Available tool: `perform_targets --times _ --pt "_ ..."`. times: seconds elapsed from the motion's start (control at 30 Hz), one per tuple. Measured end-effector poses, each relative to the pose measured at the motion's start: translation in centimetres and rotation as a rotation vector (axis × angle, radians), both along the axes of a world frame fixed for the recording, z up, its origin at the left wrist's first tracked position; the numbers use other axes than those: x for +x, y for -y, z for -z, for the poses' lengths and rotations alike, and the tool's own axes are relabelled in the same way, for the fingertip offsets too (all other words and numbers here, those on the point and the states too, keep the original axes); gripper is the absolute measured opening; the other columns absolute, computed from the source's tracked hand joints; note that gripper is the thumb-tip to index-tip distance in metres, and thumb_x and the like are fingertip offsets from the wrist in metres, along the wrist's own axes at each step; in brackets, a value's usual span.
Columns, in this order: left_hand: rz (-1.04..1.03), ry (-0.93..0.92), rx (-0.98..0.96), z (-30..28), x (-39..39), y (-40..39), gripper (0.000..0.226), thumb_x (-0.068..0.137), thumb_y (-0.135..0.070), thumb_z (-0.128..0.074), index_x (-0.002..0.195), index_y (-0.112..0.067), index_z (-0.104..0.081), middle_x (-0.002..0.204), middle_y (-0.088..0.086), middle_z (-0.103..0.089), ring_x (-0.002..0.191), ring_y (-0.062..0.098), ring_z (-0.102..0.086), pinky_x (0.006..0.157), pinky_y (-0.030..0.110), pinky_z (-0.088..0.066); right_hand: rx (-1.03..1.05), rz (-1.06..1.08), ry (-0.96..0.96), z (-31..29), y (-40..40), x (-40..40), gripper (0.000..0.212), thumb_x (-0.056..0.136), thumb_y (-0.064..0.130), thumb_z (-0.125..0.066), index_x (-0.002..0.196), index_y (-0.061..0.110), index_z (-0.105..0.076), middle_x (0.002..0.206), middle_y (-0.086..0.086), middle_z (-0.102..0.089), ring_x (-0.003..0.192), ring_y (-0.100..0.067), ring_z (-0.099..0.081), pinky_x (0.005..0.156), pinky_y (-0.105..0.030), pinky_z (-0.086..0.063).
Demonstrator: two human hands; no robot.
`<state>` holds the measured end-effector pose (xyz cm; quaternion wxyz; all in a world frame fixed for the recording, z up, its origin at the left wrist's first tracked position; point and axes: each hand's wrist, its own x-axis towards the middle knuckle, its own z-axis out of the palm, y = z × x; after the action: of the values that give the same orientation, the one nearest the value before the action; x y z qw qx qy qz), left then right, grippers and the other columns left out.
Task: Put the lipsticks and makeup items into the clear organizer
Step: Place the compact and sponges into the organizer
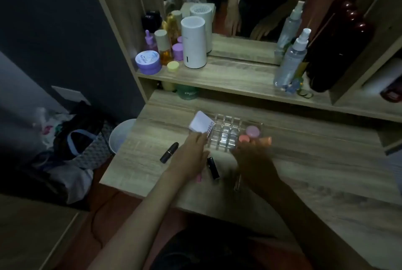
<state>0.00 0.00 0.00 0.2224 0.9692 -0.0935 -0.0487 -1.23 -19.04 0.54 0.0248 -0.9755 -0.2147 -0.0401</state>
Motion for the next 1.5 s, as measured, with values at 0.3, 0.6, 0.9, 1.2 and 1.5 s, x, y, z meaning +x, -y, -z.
perform_targets --times 0.3,0.6,0.9,1.2,1.5 --pt "-0.192 -0.179 -0.002 4.1 0.3 -1.0 0.036 0.086 -0.021 -0.055 0.119 -0.006 -0.048 0.121 0.013 -0.050 0.103 0.027 -0.057 0.078 0.033 -0.047 -0.139 -0.153 -0.065 3.8 0.8 -2.0 0.031 0.053 0.018 -0.084 0.081 0.017 -0.071 0.097 -0.010 -0.073 0.088 -0.025 -0.070 0.066 -0.035 -0.059" --pt "-0.209 -0.215 -0.145 4.3 1.8 -1.2 0.025 0.081 -0.009 -0.058 0.106 -0.010 -0.055 0.102 0.010 -0.062 0.092 0.025 -0.060 0.071 0.025 -0.047 -0.109 -0.263 -0.051 4.0 1.3 -0.7 0.029 0.059 0.024 -0.079 0.086 0.023 -0.068 0.097 -0.003 -0.072 0.079 -0.018 -0.069 0.059 -0.031 -0.056" --pt "-0.106 0.052 -0.450 -0.8 8.0 0.2 0.036 0.080 -0.008 -0.067 0.113 -0.005 -0.052 0.098 0.001 -0.061 0.080 0.005 -0.058 0.068 0.002 -0.047 0.704 0.114 -0.051 -0.8 -0.9 6.2 0.017 0.081 0.000 -0.066 0.097 0.004 -0.060 0.087 -0.006 -0.065 0.075 -0.009 -0.061 0.066 -0.015 -0.051" --pt "-0.092 0.092 -0.457 -0.6 12.1 1.9 0.029 0.076 -0.002 -0.069 0.103 -0.007 -0.058 0.105 0.010 -0.062 0.090 0.009 -0.054 0.072 0.009 -0.045 0.853 0.274 0.009 0.0 -2.4 10.8 0.032 0.078 -0.006 -0.064 0.107 0.002 -0.051 0.084 0.001 -0.059 0.067 -0.004 -0.054 0.062 0.003 -0.038" --pt "-0.017 0.042 -0.316 1.1 12.8 2.0 0.030 0.077 -0.004 -0.064 0.106 -0.007 -0.057 0.105 0.013 -0.062 0.095 0.026 -0.061 0.085 0.042 -0.053 0.709 0.295 -0.083 2.1 -2.9 11.3 0.038 0.071 -0.011 -0.061 0.106 0.002 -0.053 0.087 -0.015 -0.068 0.072 -0.017 -0.058 0.057 -0.008 -0.031"
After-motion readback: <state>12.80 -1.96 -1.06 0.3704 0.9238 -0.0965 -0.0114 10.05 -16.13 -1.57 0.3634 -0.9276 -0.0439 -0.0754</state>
